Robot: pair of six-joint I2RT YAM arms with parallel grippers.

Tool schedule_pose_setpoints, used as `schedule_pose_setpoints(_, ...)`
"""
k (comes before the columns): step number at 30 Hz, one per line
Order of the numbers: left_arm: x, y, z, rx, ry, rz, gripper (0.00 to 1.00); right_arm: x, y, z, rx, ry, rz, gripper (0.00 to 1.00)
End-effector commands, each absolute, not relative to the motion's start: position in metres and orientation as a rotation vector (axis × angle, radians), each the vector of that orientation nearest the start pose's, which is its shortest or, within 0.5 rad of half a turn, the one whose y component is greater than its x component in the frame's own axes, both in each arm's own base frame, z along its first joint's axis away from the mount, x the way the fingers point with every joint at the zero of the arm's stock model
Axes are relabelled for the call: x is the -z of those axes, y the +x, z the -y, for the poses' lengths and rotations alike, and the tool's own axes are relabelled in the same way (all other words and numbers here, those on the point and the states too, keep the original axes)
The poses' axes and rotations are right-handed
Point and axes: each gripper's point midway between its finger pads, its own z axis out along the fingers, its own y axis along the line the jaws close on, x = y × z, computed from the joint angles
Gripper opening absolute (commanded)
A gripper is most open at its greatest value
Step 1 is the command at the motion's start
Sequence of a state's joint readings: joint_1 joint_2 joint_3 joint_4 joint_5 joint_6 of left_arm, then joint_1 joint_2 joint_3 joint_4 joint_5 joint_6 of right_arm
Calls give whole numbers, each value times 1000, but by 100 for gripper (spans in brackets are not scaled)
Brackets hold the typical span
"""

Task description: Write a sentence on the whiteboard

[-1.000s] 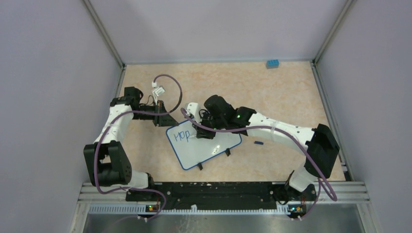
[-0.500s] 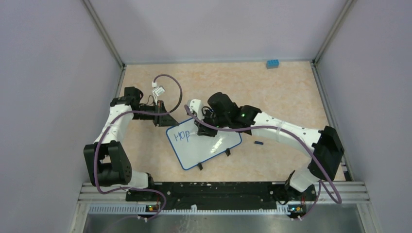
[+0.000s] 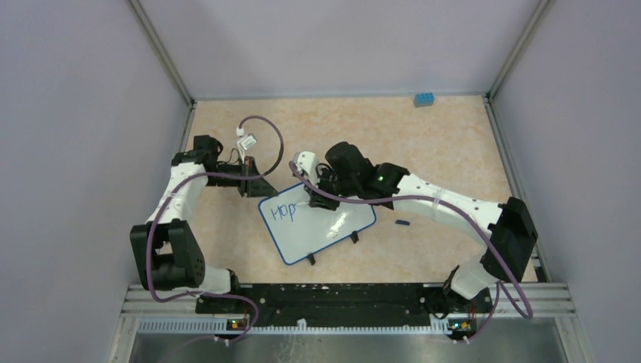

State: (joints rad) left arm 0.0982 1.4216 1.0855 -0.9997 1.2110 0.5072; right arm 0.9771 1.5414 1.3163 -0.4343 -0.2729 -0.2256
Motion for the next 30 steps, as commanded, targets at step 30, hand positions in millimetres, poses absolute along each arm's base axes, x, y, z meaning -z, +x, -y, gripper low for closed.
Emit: schedule_pose_setpoints(30,-191,239,136,1376,638,-2140,0,-197,237,-355,-605,-1378,-1815,0)
